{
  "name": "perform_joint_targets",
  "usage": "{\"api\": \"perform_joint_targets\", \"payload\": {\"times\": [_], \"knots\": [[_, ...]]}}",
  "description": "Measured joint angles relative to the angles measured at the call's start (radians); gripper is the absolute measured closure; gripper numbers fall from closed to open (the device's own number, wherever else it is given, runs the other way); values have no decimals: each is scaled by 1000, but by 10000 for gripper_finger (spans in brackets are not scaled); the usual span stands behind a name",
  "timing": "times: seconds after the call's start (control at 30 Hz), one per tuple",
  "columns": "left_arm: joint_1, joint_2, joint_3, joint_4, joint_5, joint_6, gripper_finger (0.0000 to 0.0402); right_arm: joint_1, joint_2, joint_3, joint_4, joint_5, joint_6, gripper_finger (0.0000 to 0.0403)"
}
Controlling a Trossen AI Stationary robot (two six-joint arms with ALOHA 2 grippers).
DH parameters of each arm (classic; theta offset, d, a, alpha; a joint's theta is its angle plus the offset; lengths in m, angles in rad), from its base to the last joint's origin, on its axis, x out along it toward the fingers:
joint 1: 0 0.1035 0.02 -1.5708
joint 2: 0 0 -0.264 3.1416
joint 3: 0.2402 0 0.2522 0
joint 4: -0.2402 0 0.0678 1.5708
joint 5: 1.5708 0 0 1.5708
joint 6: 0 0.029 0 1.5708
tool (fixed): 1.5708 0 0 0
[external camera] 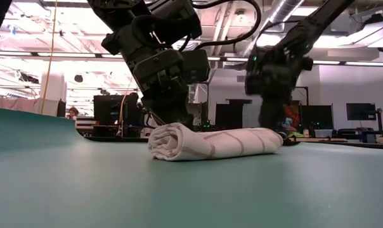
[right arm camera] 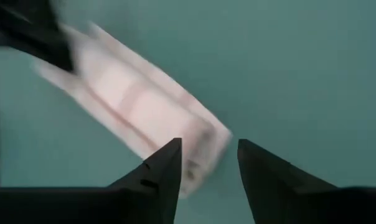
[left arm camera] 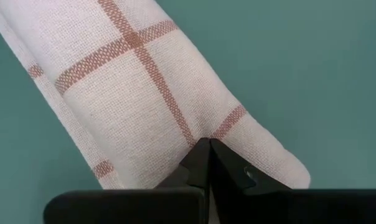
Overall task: Roll towel
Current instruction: Roll the white towel
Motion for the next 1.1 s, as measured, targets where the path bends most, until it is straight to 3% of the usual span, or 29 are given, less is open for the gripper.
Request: {"api": "perform_joint_targets", "payload": {"times": [0.2,0.37,0.5,0.8,1.1], "knots": [[2,1,0,2,0,6,401,20,-152,-53,164,-96,0,246],[2,3,-3,33,-18,22,402,91,-166,-184,464,-166,141,280],[2,3,-3,41,-23,21,401,128,-122,-260,640,-187,211,312],[2,3,-3,37,-23,21,401,184,65,-268,860,-203,241,349],[1,-6,2,46,-26,-25,402,166,243,-264,886,-210,196,362]]}}
